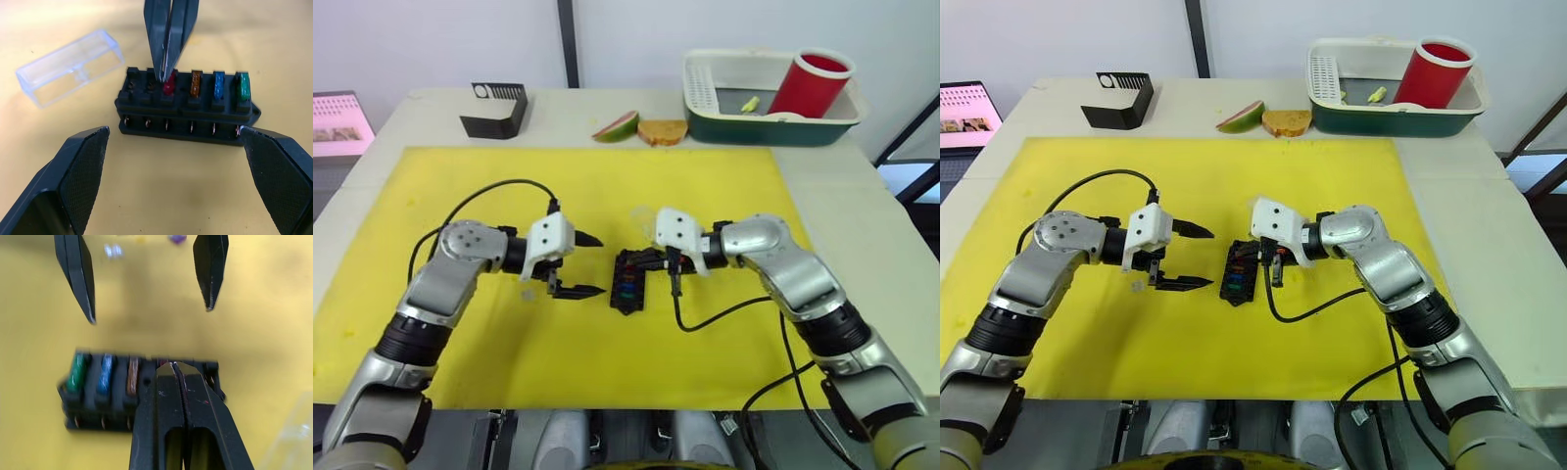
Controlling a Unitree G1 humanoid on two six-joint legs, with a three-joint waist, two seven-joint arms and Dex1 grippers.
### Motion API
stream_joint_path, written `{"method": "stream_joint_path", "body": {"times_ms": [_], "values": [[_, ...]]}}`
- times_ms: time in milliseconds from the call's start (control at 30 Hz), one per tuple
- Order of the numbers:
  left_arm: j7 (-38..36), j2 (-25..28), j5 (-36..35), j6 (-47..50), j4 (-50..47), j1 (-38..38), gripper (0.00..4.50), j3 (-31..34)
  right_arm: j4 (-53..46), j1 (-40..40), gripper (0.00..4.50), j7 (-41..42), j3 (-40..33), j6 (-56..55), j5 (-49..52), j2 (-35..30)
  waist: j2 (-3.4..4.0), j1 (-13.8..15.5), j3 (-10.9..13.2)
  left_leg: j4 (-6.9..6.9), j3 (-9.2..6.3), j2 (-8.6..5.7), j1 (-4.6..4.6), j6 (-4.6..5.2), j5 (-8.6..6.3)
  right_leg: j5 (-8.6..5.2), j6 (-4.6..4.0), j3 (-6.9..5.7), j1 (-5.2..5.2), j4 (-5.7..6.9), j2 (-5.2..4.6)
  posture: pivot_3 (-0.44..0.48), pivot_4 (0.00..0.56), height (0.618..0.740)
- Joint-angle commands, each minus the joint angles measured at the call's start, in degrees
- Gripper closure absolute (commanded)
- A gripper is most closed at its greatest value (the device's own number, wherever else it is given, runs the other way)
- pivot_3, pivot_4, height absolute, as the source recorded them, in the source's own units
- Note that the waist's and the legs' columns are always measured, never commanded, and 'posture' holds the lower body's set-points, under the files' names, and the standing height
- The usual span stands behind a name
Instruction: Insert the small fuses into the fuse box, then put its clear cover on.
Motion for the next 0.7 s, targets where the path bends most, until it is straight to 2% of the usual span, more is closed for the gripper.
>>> {"method": "stream_joint_path", "body": {"times_ms": [33,133,300,433,533,700], "values": [[-0.83,3.06,-4.28,4.15,-3.22,-1.04,0.00,4.62,-5.08,-3.68,4.49,0.39,-7.23,3.87,6.64,-0.55,0.00,0.00,0.01,0.00,0.00,0.00,-0.04,0.00,0.00,0.00,0.00,0.00,-0.03,0.00,0.00,0.000,0.150,0.740],[-1.42,6.61,-7.69,9.07,-4.93,-0.73,0.00,7.84,-6.99,-4.66,4.49,1.70,-9.61,6.06,9.59,-3.10,0.00,0.06,0.01,-0.01,-0.02,0.00,-0.06,0.00,0.00,0.00,0.00,-0.01,-0.04,-0.03,-0.02,0.000,0.150,0.740],[-3.93,16.32,-12.65,16.28,-6.91,3.25,0.00,15.26,-8.51,-2.82,4.49,6.56,-11.33,3.78,10.28,-11.63,0.01,-0.05,0.03,-0.03,-0.01,-0.01,-0.06,0.05,-0.04,-0.01,0.01,-0.01,-0.04,-0.08,-0.04,0.000,0.150,0.740],[-5.91,24.72,-14.06,19.41,-5.62,12.68,0.00,25.70,-5.12,1.71,4.49,9.87,-13.90,-1.49,7.88,-20.08,0.02,-0.09,0.04,-0.06,0.01,-0.01,-0.06,0.04,-0.04,-0.02,0.02,-0.01,-0.07,-0.09,-0.05,0.000,0.150,0.740],[-6.70,27.81,-12.77,18.65,-2.86,20.19,0.00,32.69,-1.45,5.43,3.66,11.73,-16.14,-5.07,6.95,-24.89,0.03,-0.01,0.05,-0.06,0.04,-0.01,-0.05,0.04,-0.04,-0.03,0.03,-0.01,-0.08,-0.08,-0.07,0.000,0.150,0.740],[-8.44,30.07,-9.41,14.63,4.37,29.99,0.00,39.97,3.39,8.94,1.31,13.91,-20.09,-8.62,6.97,-30.08,0.08,-0.08,0.08,-0.08,0.09,-0.01,-0.05,0.02,-0.04,-0.03,0.02,-0.01,-0.13,-0.09,-0.10,0.000,0.150,0.740]]}}
